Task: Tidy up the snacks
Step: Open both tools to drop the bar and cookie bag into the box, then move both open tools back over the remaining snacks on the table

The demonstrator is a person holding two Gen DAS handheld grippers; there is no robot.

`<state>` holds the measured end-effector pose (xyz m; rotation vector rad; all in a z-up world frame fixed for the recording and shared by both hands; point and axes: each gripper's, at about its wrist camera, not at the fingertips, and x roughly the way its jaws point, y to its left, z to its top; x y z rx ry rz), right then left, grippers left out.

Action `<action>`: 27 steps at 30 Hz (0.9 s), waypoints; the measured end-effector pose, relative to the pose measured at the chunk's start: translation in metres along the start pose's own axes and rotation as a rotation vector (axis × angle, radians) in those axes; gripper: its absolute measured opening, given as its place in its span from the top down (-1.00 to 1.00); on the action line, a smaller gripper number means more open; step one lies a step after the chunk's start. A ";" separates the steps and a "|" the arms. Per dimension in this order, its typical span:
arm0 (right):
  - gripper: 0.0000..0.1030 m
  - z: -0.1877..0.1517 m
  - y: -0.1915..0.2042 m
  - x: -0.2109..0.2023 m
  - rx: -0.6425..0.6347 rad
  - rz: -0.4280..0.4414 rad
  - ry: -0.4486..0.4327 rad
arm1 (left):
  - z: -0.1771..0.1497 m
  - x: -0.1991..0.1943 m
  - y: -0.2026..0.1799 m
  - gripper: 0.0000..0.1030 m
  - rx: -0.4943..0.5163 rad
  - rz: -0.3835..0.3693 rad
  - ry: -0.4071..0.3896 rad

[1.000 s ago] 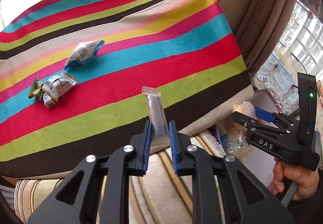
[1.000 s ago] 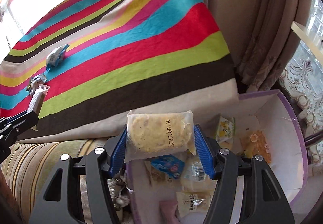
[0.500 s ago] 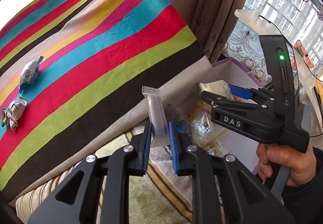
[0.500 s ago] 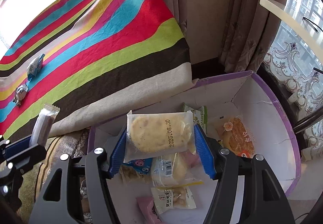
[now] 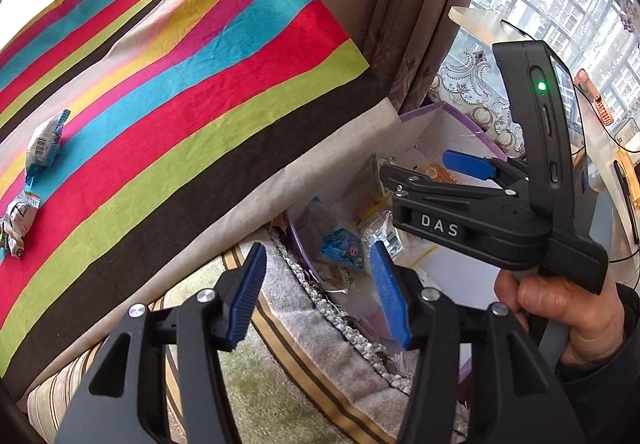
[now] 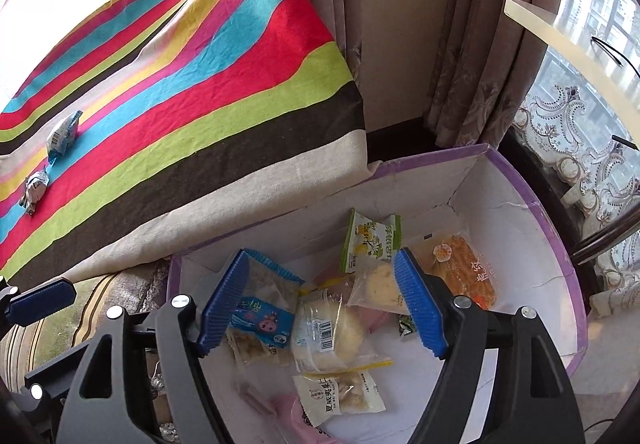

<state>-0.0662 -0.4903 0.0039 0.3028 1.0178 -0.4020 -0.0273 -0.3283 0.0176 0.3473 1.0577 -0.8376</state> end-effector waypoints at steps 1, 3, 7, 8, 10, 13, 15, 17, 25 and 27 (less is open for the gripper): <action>-0.44 0.001 0.001 0.000 -0.002 0.001 0.000 | 0.000 0.000 0.001 -0.06 -0.002 0.003 -0.001; -0.45 0.002 0.002 -0.001 -0.008 0.004 0.001 | 0.000 0.000 0.001 -0.08 -0.007 0.007 -0.001; -0.46 0.002 0.006 -0.002 -0.012 0.002 0.001 | -0.001 -0.002 0.003 -0.10 -0.014 0.011 -0.004; -0.48 0.003 0.007 -0.002 -0.014 0.003 0.000 | -0.001 -0.002 0.004 -0.10 -0.017 0.012 -0.005; -0.49 0.003 0.009 -0.003 -0.017 0.003 -0.002 | -0.001 -0.003 0.006 -0.10 -0.024 0.014 -0.006; -0.49 0.003 0.012 -0.004 -0.020 0.005 -0.002 | -0.002 -0.005 0.011 -0.11 -0.036 0.022 -0.010; -0.49 0.004 0.014 -0.004 -0.023 0.007 -0.002 | -0.002 -0.006 0.015 -0.11 -0.044 0.029 -0.013; -0.50 0.005 0.015 -0.003 -0.027 0.009 0.000 | -0.003 -0.007 0.019 -0.17 -0.055 0.034 -0.016; -0.56 0.006 0.028 -0.008 -0.041 0.028 0.005 | -0.006 -0.012 0.039 -0.41 -0.109 0.070 -0.032; -0.60 0.006 0.035 -0.011 -0.052 0.047 0.005 | -0.007 -0.015 0.047 -0.50 -0.137 0.091 -0.046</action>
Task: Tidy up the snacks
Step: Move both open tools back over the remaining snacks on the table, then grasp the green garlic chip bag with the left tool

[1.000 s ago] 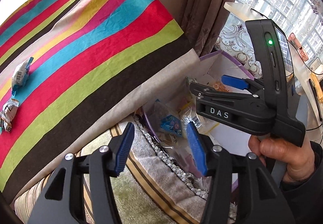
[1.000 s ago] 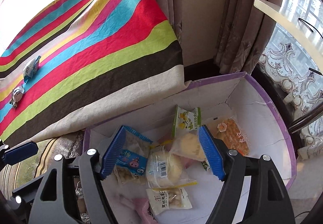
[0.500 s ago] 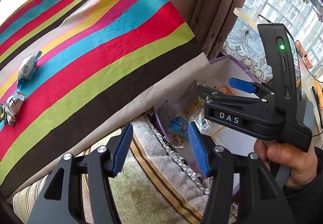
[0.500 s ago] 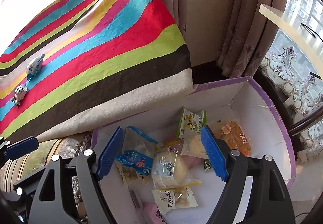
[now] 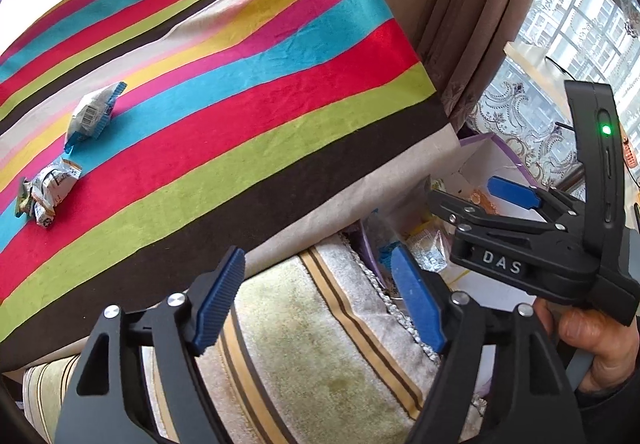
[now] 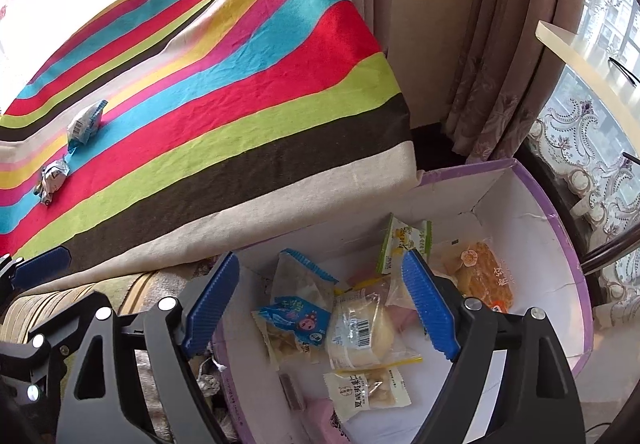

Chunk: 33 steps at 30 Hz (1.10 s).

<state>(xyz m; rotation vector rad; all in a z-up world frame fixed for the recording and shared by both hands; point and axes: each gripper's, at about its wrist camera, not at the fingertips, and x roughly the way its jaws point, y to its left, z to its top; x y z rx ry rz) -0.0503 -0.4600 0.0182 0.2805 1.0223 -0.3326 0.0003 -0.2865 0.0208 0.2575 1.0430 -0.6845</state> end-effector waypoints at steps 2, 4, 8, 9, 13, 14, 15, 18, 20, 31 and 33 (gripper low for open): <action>-0.66 0.000 0.012 -0.003 -0.022 0.021 -0.003 | 0.001 -0.002 0.012 -0.50 -0.036 0.020 -0.011; -0.68 0.000 0.025 -0.003 -0.046 0.041 -0.001 | 0.000 -0.005 0.027 -0.50 -0.078 0.036 -0.022; -0.68 0.000 0.057 -0.005 -0.093 0.088 0.008 | -0.003 -0.010 0.062 -0.50 -0.181 0.057 -0.035; -0.68 0.000 0.065 -0.006 -0.104 0.100 0.010 | -0.004 -0.012 0.071 -0.50 -0.208 0.066 -0.040; -0.68 0.000 0.099 -0.008 -0.175 0.125 0.016 | -0.015 -0.023 0.115 -0.51 -0.311 0.123 -0.066; -0.68 0.000 0.107 -0.008 -0.195 0.121 0.016 | -0.019 -0.025 0.129 -0.51 -0.347 0.133 -0.072; -0.68 0.000 0.115 -0.009 -0.219 0.118 0.016 | -0.023 -0.028 0.141 -0.51 -0.383 0.140 -0.077; -0.68 0.002 0.128 -0.008 -0.246 0.113 0.023 | -0.035 -0.038 0.173 -0.51 -0.466 0.169 -0.093; -0.68 0.003 0.134 -0.006 -0.258 0.111 0.033 | -0.041 -0.042 0.193 -0.51 -0.515 0.179 -0.103; -0.68 0.000 0.177 0.004 -0.367 0.102 0.072 | -0.051 -0.054 0.284 -0.51 -0.586 0.224 -0.127; -0.68 -0.001 0.183 0.005 -0.383 0.096 0.076 | -0.047 -0.052 0.295 -0.51 -0.572 0.218 -0.135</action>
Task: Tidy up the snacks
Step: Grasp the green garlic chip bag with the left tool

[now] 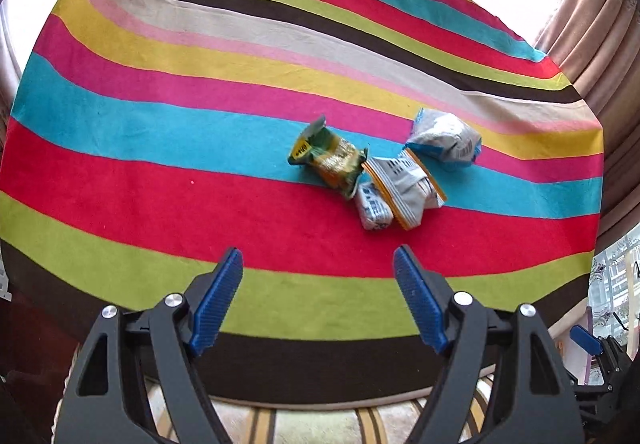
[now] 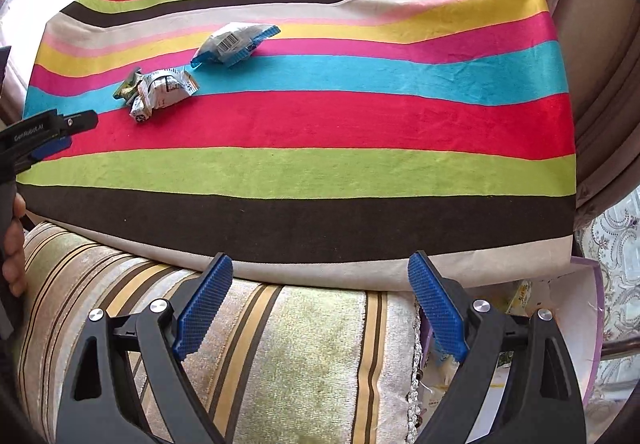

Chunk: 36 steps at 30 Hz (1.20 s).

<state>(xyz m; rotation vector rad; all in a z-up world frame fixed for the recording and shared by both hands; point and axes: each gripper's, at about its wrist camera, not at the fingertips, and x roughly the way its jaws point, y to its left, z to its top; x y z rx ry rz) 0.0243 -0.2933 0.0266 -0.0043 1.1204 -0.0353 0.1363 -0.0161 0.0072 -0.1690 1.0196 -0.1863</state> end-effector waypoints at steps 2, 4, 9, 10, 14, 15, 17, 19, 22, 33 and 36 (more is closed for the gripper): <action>-0.68 0.001 0.003 0.002 -0.007 -0.002 0.005 | 0.009 0.006 0.004 -0.51 0.032 -0.007 -0.007; -0.68 0.003 0.006 0.003 -0.009 -0.001 0.010 | 0.019 0.013 0.003 -0.51 0.065 -0.007 -0.013; -0.68 0.008 0.012 0.008 -0.017 0.003 0.019 | 0.037 0.031 -0.004 -0.51 0.161 -0.020 -0.021; -0.68 0.009 0.013 0.009 -0.019 0.005 0.021 | 0.041 0.035 -0.005 -0.51 0.176 -0.015 -0.022; -0.68 0.014 0.018 0.014 -0.027 0.010 0.026 | 0.051 0.052 -0.011 -0.51 0.232 0.006 -0.011; -0.68 0.015 0.020 0.014 -0.027 0.012 0.025 | 0.053 0.056 -0.012 -0.51 0.241 0.007 -0.007; -0.68 0.017 0.022 0.016 -0.026 0.017 0.025 | 0.055 0.064 -0.013 -0.51 0.266 0.011 0.004; -0.68 0.020 0.023 0.017 -0.026 0.021 0.023 | 0.056 0.068 -0.013 -0.51 0.289 0.002 0.006; -0.68 0.024 0.027 0.019 -0.027 0.028 0.022 | 0.057 0.072 -0.016 -0.28 0.322 -0.009 0.001; -0.68 0.065 0.052 0.032 0.022 0.117 -0.026 | 0.053 0.077 -0.015 0.22 0.349 0.034 -0.015; -0.68 0.082 0.067 0.038 0.016 0.125 -0.048 | 0.052 0.075 -0.013 -0.09 0.344 0.022 -0.019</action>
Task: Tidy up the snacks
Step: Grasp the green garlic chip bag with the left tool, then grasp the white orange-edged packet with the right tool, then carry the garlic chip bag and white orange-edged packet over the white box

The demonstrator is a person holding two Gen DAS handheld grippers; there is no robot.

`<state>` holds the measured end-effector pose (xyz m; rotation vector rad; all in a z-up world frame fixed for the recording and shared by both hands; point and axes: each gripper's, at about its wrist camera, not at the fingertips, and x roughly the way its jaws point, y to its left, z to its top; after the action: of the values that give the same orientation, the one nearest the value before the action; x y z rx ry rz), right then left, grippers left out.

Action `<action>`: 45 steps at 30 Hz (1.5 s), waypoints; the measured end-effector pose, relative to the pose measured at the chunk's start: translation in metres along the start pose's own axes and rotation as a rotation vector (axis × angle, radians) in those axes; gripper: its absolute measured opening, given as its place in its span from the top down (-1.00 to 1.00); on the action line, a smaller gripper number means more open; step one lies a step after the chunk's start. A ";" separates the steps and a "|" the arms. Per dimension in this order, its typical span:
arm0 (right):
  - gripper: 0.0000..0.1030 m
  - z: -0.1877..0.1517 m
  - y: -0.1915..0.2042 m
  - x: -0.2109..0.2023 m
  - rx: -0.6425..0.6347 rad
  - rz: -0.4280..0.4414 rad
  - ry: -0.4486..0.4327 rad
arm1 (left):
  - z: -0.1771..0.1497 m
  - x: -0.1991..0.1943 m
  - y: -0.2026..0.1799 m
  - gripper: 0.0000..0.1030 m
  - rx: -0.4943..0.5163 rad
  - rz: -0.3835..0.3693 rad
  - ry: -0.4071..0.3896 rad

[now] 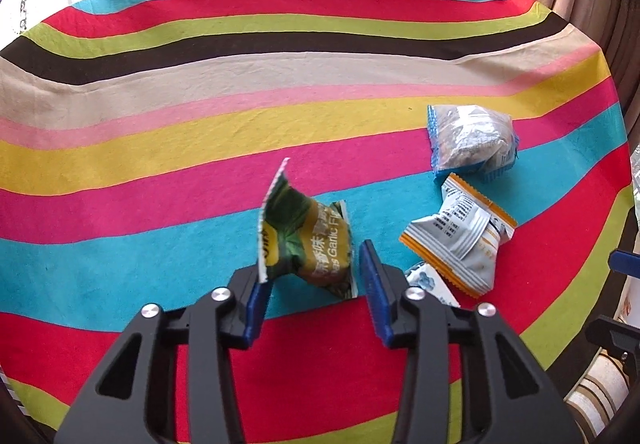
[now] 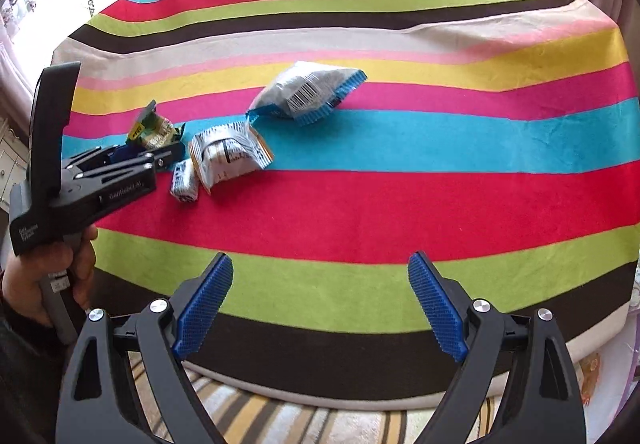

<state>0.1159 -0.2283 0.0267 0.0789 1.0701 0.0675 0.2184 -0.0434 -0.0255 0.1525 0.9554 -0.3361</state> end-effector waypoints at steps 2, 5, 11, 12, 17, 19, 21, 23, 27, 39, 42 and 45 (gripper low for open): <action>-0.68 0.009 0.010 0.003 -0.008 -0.002 -0.019 | -0.002 0.001 0.002 -0.32 -0.010 0.012 0.000; -0.68 0.019 0.027 0.009 -0.028 0.021 -0.027 | -0.002 -0.002 0.009 -0.32 -0.047 -0.021 -0.008; -0.68 0.026 0.059 0.022 -0.089 0.024 -0.046 | 0.003 -0.002 0.023 -0.21 -0.101 -0.027 -0.026; -0.68 0.029 0.059 0.024 -0.080 0.020 -0.051 | 0.003 -0.001 0.023 -0.18 -0.101 -0.027 -0.025; -0.69 0.045 0.053 0.034 -0.048 -0.004 -0.080 | 0.003 -0.002 0.025 0.01 -0.102 -0.022 -0.031; -0.69 0.051 0.052 0.040 -0.047 0.000 -0.081 | 0.001 -0.004 0.026 0.05 -0.108 -0.021 -0.032; -0.68 0.056 0.053 0.047 -0.045 -0.005 -0.077 | -0.001 -0.005 0.025 0.10 -0.112 -0.012 -0.033; -0.68 0.059 0.052 0.053 -0.041 0.003 -0.067 | -0.002 -0.007 0.025 0.11 -0.117 -0.001 -0.033; -0.68 0.062 0.056 0.061 -0.053 0.020 -0.055 | -0.005 -0.008 0.023 0.12 -0.127 0.014 -0.031; -0.23 0.060 0.058 0.079 -0.099 0.004 -0.067 | -0.008 -0.014 0.019 0.14 -0.167 0.074 -0.003; -0.06 0.057 0.055 0.076 -0.098 -0.003 -0.080 | -0.010 -0.016 0.017 0.14 -0.180 0.090 0.005; 0.06 0.053 0.051 0.073 -0.092 -0.005 -0.087 | -0.011 -0.017 0.013 0.15 -0.184 0.107 0.020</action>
<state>0.1962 -0.1728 -0.0070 -0.0041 0.9787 0.1079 0.2058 -0.0244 -0.0181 0.0382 0.9889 -0.1476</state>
